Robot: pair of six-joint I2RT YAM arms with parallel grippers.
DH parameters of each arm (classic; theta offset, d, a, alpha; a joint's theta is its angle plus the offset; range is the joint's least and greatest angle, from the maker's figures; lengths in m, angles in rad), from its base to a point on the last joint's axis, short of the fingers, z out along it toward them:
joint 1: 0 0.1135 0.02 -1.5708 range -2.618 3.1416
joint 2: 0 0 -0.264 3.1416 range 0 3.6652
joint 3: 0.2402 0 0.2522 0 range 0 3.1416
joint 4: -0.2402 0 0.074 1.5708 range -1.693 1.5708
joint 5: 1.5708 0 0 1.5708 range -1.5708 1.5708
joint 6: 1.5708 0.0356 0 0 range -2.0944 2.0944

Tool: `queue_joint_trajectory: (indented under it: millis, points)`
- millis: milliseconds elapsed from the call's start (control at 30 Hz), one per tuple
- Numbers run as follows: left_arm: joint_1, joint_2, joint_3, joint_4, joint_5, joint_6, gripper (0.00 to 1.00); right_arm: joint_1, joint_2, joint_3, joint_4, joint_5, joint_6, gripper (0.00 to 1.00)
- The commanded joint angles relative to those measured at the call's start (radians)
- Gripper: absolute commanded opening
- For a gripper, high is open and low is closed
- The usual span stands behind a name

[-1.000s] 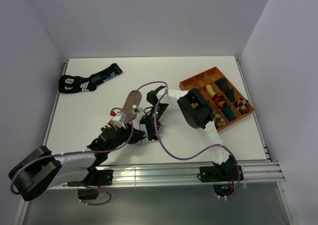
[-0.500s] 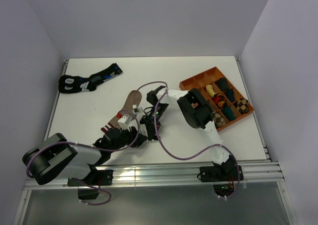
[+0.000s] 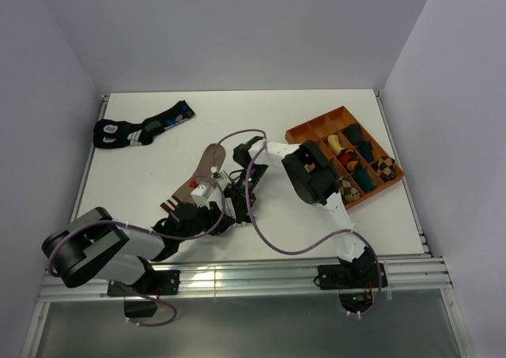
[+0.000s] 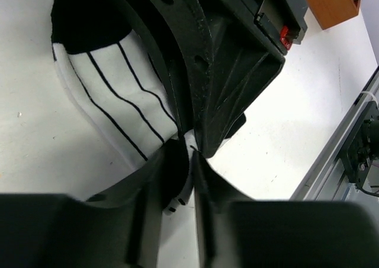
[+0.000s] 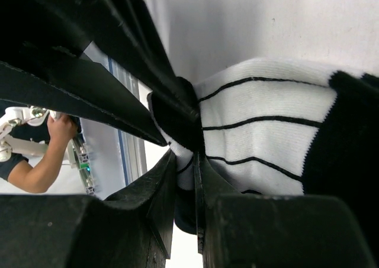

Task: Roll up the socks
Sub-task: Roll the sock at the center of the board.

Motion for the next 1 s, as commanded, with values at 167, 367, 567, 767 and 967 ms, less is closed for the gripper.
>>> queue_joint_trajectory:
  millis: [167,367,567,767,967]
  points:
    - [-0.019,-0.047,0.084,-0.227,-0.035,-0.048,0.08,-0.004,-0.046,-0.022,0.088,0.047,0.05,0.28]
    - [-0.018,-0.081,0.124,-0.425,-0.063,-0.117,0.0,-0.005,-0.129,-0.056,0.143,0.085,0.099,0.39]
    - [-0.018,-0.064,0.15,-0.497,-0.043,-0.184,0.0,-0.027,-0.227,-0.108,0.238,0.144,0.194,0.43]
    - [-0.001,-0.027,0.164,-0.498,0.005,-0.241,0.0,-0.079,-0.321,-0.155,0.268,0.161,0.221,0.45]
    - [0.056,0.019,0.17,-0.49,0.135,-0.313,0.0,-0.1,-0.488,-0.311,0.382,0.246,0.224,0.45]
